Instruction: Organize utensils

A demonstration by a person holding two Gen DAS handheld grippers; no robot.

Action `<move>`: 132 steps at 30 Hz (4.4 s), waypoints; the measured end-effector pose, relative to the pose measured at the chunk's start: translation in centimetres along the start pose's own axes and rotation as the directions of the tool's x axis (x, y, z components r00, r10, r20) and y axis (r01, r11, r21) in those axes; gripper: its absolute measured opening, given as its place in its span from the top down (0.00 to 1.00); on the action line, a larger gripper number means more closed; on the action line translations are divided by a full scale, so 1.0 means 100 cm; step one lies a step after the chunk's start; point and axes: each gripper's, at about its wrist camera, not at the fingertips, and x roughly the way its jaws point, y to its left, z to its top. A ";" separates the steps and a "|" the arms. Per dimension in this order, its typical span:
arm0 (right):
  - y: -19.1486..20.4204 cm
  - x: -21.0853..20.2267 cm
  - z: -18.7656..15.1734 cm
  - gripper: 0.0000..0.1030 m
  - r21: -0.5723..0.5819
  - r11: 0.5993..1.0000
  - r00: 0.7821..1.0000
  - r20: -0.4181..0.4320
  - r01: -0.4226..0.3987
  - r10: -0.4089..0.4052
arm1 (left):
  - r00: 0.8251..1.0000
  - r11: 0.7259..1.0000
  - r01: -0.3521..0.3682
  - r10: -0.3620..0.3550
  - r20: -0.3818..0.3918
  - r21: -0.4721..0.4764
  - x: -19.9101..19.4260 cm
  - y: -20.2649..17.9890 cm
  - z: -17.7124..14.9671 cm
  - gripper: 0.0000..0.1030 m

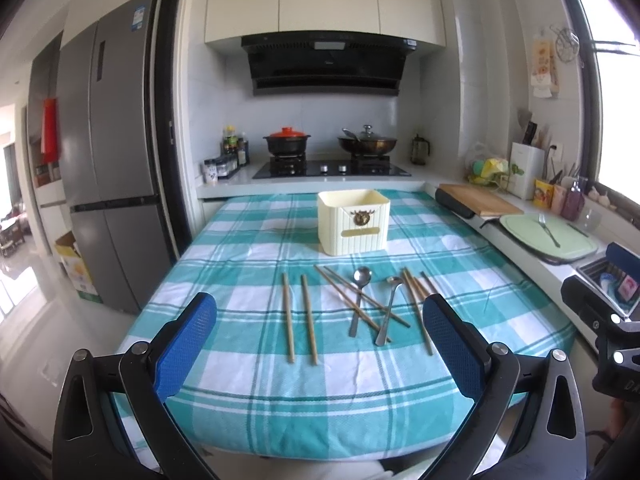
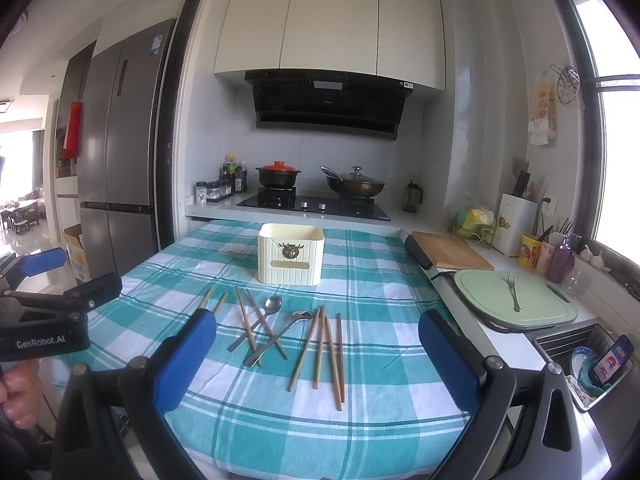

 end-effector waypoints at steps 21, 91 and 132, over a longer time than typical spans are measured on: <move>0.012 -0.036 0.008 0.00 -0.029 1.000 0.997 0.083 0.003 -0.001 | 0.996 1.000 0.008 -0.006 0.086 -0.030 -0.033 0.012 -0.002 0.00; -0.078 0.311 -0.072 0.58 0.174 0.979 0.791 -0.582 -0.105 0.188 | 0.828 0.996 -0.027 -0.024 -0.561 -0.082 0.338 0.084 -0.036 0.10; -0.077 0.377 0.023 0.95 0.220 0.944 0.806 -0.494 -0.245 0.325 | 0.907 0.989 0.138 -0.150 -0.393 -0.059 0.327 0.073 0.069 0.96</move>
